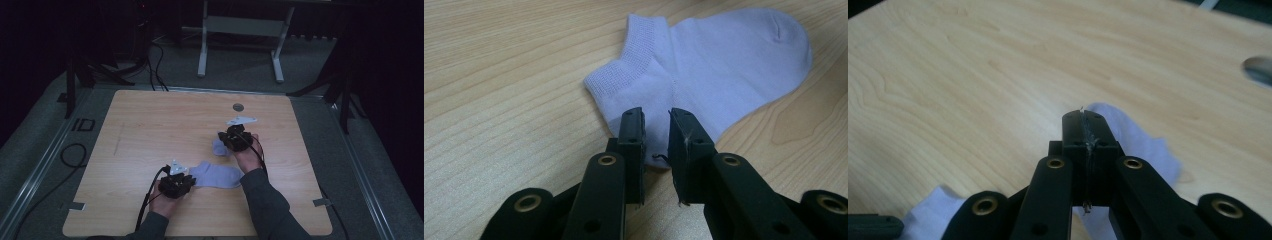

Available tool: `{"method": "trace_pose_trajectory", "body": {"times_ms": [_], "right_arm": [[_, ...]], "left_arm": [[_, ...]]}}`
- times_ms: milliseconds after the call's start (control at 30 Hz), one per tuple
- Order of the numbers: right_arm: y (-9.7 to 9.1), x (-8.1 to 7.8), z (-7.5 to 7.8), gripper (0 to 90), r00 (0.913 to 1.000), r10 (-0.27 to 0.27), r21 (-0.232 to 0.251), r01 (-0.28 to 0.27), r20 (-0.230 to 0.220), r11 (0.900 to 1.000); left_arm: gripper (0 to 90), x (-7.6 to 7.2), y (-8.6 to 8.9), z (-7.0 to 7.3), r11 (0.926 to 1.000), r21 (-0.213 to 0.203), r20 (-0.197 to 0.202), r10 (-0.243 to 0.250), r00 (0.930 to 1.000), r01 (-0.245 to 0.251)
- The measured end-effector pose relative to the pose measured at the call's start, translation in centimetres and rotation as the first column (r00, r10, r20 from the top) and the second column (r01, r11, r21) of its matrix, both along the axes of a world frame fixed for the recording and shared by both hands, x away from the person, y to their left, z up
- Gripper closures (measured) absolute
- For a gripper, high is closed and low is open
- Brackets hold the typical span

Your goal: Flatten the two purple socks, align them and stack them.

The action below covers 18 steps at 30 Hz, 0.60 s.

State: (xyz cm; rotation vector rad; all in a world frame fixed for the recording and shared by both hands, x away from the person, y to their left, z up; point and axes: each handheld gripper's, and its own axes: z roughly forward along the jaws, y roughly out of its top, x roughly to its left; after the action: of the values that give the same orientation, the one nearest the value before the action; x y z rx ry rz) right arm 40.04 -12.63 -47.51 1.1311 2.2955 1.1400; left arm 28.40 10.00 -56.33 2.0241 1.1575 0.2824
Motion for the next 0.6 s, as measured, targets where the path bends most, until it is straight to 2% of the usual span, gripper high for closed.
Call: {"method": "trace_pose_trajectory", "body": {"times_ms": [33, 100, 233, 300, 333, 367, 433, 600], "right_arm": [[0.0, 0.0, 0.0, 89.3, 1.0, 0.0, 0.0, 0.0, 0.0, 1.0], [-0.7, -0.2, 0.6, 89.3, 0.9993, -0.022, 0.003, 0.022, 0.029, 0.9998], [-1.8, -0.3, 0.5, 89.2, 0.9982, -0.051, 0.004, 0.051, 0.032, 0.9987], [-2.6, -0.2, -0.1, 89.2, 0.9972, -0.073, 0.002, 0.073, 0.02, 0.9974], [-3.5, -0.2, -1.1, 89.2, 0.9954, -0.096, -0.005, 0.095, -0.004, 0.9954], [-3.5, -0.2, -1.1, 89.2, 0.9954, -0.096, -0.005, 0.095, -0.004, 0.9954], [-4.8, -0.1, -2.6, 89.2, 0.9909, -0.13, -0.006, 0.129, -0.036, 0.9916], [-6.4, -0.1, -3.7, 89.1, 0.9844, -0.165, -0.021, 0.164, -0.06, 0.9862]], "left_arm": [[76.2, 0.0, 0.0, 0.0, 1.0, -0.001, 0.0, 0.0, 1.0, 0.0], [76.0, 0.0, 0.0, 0.0, 1.0, 0.0, 0.001, -0.001, 1.0, 0.001], [75.9, 0.0, 0.0, 0.0, 1.0, 0.001, 0.001, -0.001, 1.0, 0.001], [75.8, 0.0, 0.0, 0.0, 1.0, 0.002, 0.003, -0.002, 1.0, 0.002], [75.7, 0.0, 0.0, 0.0, 1.0, 0.001, 0.003, -0.001, 1.0, 0.001], [75.7, 0.0, 0.0, 0.0, 1.0, 0.0, 0.004, 0.0, 1.0, 0.0], [75.6, 0.0, 0.0, 0.0, 1.0, 0.0, 0.003, -0.001, 1.0, 0.001], [75.6, 0.0, 0.0, 0.0, 1.0, -0.002, 0.003, -0.001, 1.0, 0.001]]}}
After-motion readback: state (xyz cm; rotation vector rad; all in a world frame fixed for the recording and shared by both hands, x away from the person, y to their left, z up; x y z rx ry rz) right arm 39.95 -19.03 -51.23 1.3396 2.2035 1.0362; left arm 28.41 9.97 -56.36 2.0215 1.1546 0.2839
